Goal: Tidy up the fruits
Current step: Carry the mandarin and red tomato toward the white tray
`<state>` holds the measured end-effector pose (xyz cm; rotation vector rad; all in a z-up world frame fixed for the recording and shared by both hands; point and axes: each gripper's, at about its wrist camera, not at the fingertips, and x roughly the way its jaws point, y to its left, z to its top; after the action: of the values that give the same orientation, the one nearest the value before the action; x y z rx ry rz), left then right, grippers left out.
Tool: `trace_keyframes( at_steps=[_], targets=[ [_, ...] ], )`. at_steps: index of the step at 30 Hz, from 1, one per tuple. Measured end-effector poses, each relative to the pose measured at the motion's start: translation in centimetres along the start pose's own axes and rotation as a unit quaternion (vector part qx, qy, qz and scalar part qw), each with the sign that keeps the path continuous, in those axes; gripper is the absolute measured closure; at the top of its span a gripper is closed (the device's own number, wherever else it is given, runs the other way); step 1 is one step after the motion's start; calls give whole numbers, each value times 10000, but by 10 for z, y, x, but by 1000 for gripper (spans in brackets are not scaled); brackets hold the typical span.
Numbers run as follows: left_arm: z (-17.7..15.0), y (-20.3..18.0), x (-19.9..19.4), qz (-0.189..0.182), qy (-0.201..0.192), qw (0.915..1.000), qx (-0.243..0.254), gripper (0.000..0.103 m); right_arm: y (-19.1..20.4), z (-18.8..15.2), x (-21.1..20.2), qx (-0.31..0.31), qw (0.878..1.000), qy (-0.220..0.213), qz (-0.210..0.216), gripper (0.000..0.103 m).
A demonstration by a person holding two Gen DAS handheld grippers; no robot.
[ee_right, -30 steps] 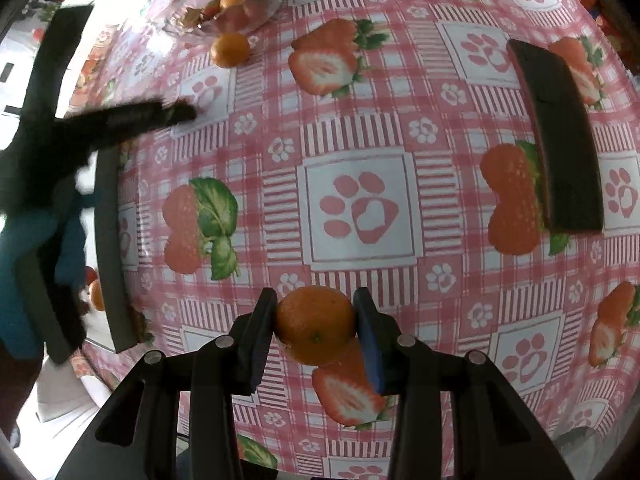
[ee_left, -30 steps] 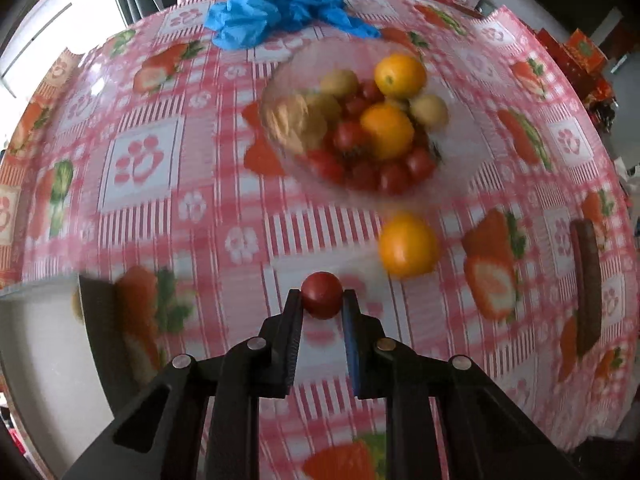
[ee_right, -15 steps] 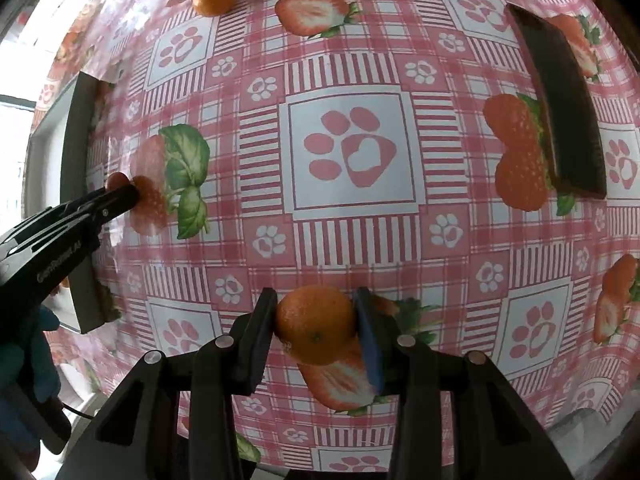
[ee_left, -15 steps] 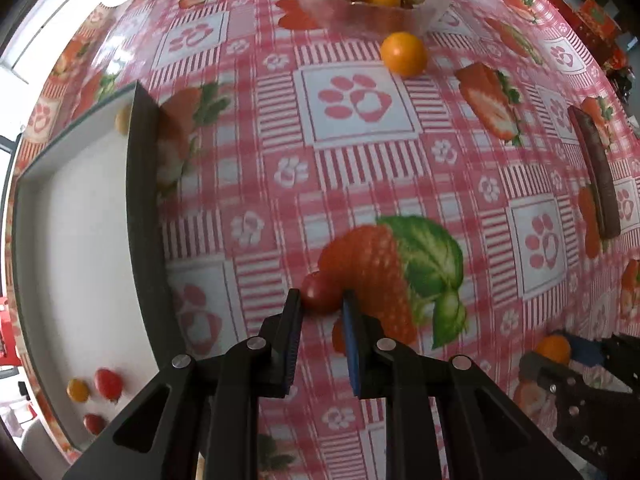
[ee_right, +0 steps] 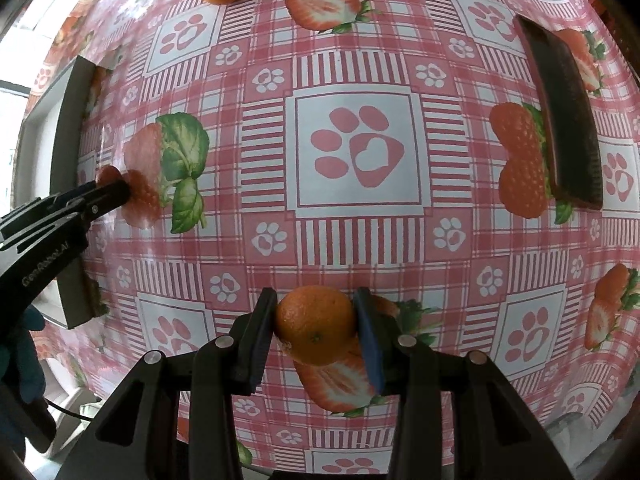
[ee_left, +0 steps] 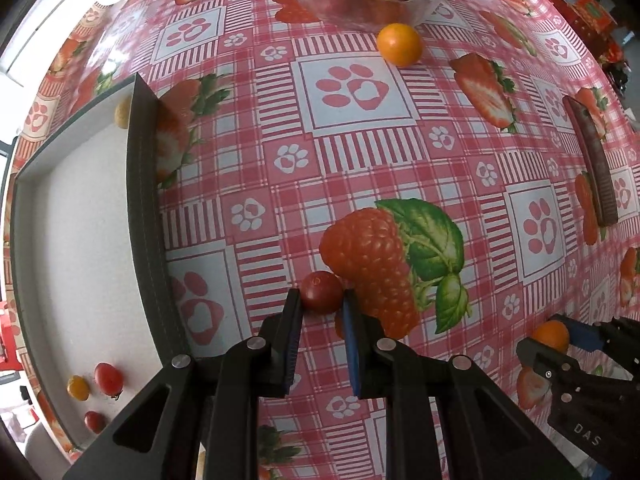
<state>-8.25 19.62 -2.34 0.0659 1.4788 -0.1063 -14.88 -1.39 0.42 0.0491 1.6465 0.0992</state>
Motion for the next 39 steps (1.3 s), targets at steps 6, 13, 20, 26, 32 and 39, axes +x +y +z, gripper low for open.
trace_keyframes(
  at_steps=[6,13,20,26,32,39],
  targets=[
    [1,1,-1,-38,33,10000,-19,82,3,-2,1,-3,10000,-29,-34,59],
    [-4,10,-1,-27,9,9999,-131,82,10,-8,-1,-179,9993,-173,-274,59],
    [-5,9,-1,30,25,9999,-145,82,11,-12,-2,-123,9993,-246,-259,57],
    [-6,17,-2,-23,63,9996,-279,79,11,-11,-3,-129,9990,-314,-283,42],
    [-9,24,-6,-97,-50,9993,-362,41,12,-13,-4,-47,9987,-392,-317,39],
    [-16,30,0,-92,87,9997,-224,41,-12,-21,-5,319,9986,-379,-167,30]
  ],
)
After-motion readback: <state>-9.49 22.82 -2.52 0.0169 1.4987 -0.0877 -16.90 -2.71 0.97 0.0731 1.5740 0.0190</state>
